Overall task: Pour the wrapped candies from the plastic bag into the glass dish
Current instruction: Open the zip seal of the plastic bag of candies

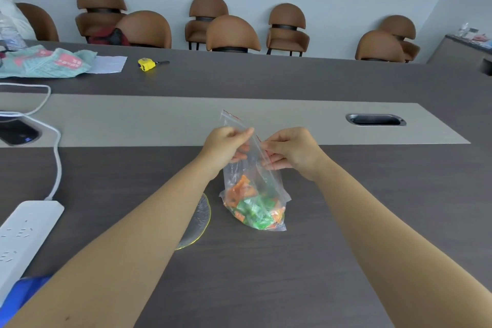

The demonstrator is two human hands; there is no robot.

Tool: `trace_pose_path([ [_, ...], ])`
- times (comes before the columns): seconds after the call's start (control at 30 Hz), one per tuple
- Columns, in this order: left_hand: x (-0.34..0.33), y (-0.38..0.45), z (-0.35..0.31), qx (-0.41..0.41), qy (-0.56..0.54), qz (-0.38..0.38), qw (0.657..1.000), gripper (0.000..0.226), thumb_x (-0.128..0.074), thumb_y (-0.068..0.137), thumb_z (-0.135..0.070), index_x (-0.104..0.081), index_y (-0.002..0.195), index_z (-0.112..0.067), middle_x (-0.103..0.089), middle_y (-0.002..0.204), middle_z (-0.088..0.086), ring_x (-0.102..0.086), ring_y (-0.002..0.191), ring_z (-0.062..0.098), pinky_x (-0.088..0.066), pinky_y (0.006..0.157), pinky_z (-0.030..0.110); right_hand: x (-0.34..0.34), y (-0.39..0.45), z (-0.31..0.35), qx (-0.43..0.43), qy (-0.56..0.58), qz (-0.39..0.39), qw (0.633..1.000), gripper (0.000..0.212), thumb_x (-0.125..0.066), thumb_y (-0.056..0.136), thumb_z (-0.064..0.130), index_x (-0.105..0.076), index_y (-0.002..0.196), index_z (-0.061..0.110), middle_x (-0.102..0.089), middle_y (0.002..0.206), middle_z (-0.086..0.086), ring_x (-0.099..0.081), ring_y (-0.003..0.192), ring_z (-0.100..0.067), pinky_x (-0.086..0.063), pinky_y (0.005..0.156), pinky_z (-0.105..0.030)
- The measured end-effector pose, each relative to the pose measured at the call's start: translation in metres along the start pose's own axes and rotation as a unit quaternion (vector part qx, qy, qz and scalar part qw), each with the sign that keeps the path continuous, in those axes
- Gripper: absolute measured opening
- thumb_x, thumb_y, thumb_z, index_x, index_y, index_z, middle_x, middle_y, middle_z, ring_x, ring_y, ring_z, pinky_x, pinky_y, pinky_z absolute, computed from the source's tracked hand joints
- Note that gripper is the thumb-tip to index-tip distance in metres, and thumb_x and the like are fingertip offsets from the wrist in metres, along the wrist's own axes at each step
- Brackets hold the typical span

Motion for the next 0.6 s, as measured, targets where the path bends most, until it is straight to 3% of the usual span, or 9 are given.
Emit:
trace_pose_path([
  [0.1,-0.008,-0.010,0.002,0.054,-0.040,0.078,0.995,0.027,-0.053,0.085,-0.039,-0.057,0.074,-0.015,-0.063,0.078,0.001,-0.063,0.071,0.016,-0.050,0.076,0.026,-0.004,-0.001,-0.006,-0.009,0.023,0.022,0.999,0.014,-0.052,0.086,0.001,-0.063,0.079,-0.003,-0.062,0.069,-0.012,-0.064,0.043,-0.006,-0.057,0.051,-0.018],
  [0.23,0.004,-0.022,0.020,0.071,-0.045,0.090,0.992,0.017,-0.060,0.083,-0.028,-0.058,0.082,-0.011,-0.064,0.080,0.001,-0.064,0.072,0.016,-0.052,0.073,0.024,-0.027,-0.005,-0.016,-0.014,0.025,0.046,0.999,0.024,-0.050,0.087,0.001,-0.059,0.102,-0.015,-0.063,0.072,-0.012,-0.065,0.047,-0.006,-0.058,0.054,-0.018],
  [0.33,0.005,-0.022,0.019,0.064,-0.051,0.098,0.992,0.010,-0.059,0.084,-0.021,-0.061,0.081,-0.012,-0.064,0.080,0.001,-0.064,0.072,0.015,-0.052,0.070,0.023,-0.026,-0.004,-0.016,-0.016,0.031,0.037,0.999,0.019,-0.051,0.086,0.000,-0.061,0.096,-0.013,-0.063,0.072,-0.012,-0.065,0.047,-0.006,-0.058,0.054,-0.018],
  [0.47,0.006,-0.019,0.018,0.056,-0.057,0.099,0.992,0.010,-0.059,0.084,-0.014,-0.061,0.074,-0.015,-0.065,0.077,0.003,-0.065,0.066,0.012,-0.054,0.070,0.024,-0.025,-0.004,-0.017,-0.019,0.036,0.025,0.999,0.019,-0.052,0.086,0.001,-0.062,0.071,0.005,-0.061,0.069,-0.011,-0.064,0.044,-0.005,-0.057,0.051,-0.018],
  [0.6,0.005,-0.016,0.014,0.048,-0.073,0.098,0.991,0.017,-0.056,0.086,-0.010,-0.060,0.070,-0.014,-0.064,0.075,0.004,-0.064,0.065,0.012,-0.055,0.068,0.025,-0.023,-0.004,-0.016,-0.016,0.048,0.018,0.999,0.021,-0.049,0.087,0.001,-0.058,0.069,0.006,-0.060,0.068,-0.011,-0.063,0.043,-0.004,-0.056,0.049,-0.017],
])
Point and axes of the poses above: each hand's wrist, its own y-axis towards the middle knuckle, its own x-axis out of the back of the hand, z = x × y, the point moved 5 cm from there along y, towards the middle knuckle
